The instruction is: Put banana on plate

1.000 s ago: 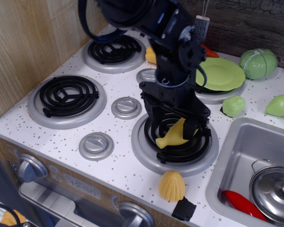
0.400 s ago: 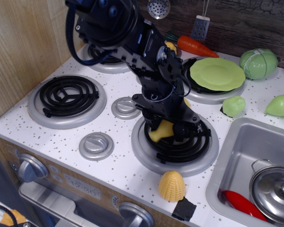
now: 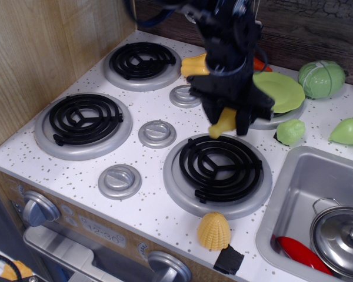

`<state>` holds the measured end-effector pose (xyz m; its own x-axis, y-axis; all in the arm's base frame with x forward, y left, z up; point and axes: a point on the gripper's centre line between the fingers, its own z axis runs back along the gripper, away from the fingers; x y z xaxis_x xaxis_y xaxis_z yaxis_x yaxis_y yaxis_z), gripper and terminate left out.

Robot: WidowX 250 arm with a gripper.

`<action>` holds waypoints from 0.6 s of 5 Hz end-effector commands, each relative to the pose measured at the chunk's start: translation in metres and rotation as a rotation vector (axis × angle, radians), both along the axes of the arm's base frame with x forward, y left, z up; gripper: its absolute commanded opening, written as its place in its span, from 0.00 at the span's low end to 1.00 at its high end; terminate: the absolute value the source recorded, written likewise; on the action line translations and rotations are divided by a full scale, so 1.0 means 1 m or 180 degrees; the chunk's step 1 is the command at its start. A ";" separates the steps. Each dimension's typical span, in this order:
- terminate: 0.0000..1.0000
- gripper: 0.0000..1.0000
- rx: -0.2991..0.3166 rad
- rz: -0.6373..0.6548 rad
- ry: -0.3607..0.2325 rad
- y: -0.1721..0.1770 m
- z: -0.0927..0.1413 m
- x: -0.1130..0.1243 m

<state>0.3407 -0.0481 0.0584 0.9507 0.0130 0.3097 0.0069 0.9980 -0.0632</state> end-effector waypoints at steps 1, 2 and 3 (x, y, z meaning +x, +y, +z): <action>0.00 0.00 0.0043 -0.0151 -0.0136 0.003 0.028 0.051; 0.00 0.00 0.0049 -0.0249 -0.0198 0.003 0.022 0.072; 0.00 0.00 -0.0026 -0.0346 -0.0278 0.002 0.010 0.084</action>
